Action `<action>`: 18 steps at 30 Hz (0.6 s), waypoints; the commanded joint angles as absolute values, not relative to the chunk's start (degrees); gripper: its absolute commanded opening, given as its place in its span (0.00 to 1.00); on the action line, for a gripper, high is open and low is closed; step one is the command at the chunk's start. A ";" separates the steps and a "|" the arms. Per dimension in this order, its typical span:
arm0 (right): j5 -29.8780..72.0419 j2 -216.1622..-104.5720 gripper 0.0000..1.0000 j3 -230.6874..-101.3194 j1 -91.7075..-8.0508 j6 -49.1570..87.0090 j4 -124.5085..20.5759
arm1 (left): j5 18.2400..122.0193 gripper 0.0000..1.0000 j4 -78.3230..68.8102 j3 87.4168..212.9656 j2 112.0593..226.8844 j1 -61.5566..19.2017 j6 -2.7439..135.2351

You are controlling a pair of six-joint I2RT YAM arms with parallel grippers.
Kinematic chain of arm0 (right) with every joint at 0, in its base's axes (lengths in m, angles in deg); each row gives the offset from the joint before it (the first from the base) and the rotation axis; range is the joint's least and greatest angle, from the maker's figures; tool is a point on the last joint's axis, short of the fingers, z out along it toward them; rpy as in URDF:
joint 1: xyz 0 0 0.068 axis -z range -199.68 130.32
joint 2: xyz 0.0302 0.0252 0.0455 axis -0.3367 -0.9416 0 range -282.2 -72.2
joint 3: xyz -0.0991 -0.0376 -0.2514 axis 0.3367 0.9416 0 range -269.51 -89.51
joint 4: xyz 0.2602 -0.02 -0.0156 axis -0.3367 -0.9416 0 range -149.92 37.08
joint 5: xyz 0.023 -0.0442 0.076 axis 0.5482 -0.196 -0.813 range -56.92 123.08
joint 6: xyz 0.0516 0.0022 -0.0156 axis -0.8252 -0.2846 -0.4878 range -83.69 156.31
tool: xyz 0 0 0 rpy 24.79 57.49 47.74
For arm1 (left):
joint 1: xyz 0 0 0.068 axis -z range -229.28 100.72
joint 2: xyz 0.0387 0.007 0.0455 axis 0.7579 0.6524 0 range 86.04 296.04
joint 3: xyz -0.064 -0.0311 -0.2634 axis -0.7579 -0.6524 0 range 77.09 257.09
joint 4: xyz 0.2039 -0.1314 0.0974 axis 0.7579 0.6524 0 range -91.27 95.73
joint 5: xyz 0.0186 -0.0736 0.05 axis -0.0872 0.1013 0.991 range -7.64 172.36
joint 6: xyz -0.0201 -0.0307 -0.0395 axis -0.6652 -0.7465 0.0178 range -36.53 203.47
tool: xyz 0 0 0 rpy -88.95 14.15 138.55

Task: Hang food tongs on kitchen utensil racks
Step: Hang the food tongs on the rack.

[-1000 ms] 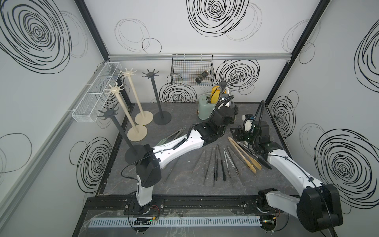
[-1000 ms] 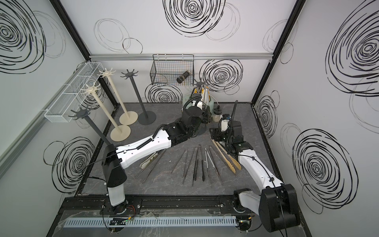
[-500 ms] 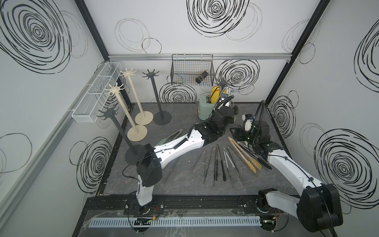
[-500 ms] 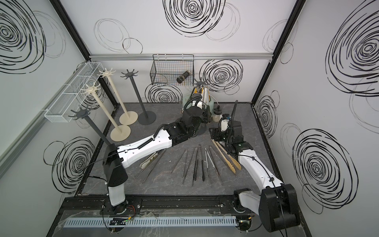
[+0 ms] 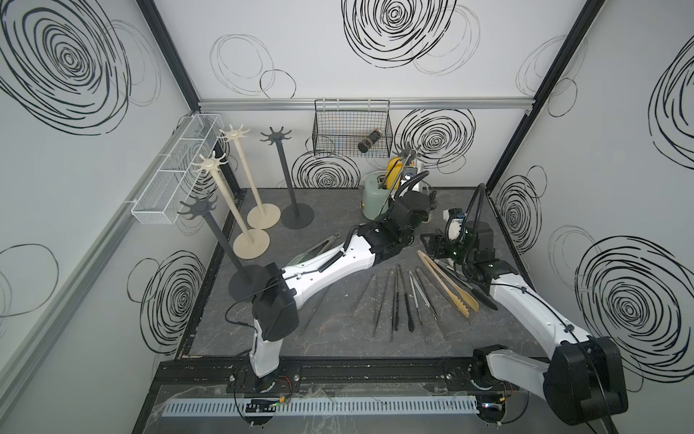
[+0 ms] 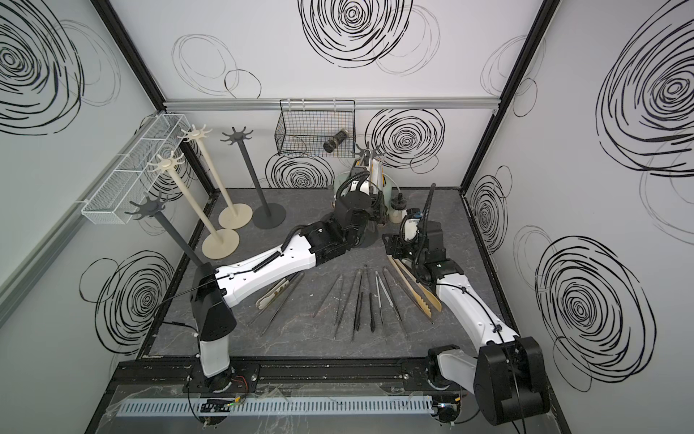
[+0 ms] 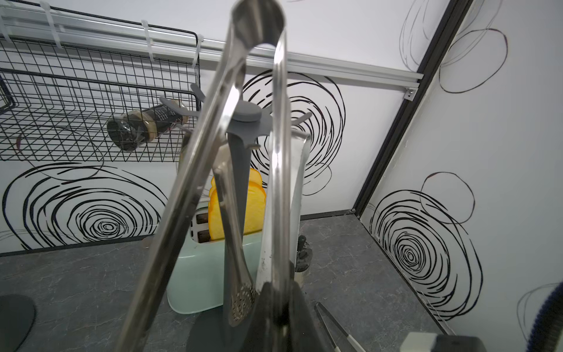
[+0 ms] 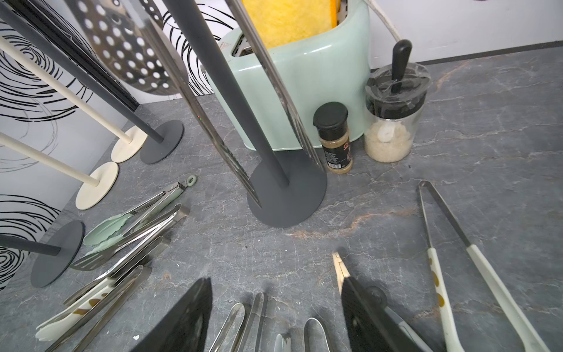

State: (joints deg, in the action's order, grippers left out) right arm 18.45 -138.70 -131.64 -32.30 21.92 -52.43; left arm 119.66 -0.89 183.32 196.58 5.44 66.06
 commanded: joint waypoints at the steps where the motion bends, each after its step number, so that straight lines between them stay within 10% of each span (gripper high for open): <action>1: 17.97 -138.30 0.70 -130.83 -32.23 21.49 -51.48 | 119.89 0.00 -1.89 186.11 197.74 5.13 65.58; 18: 16.82 -138.47 0.70 -130.65 -32.25 21.37 -50.82 | 121.39 0.00 1.83 186.07 200.01 4.60 62.55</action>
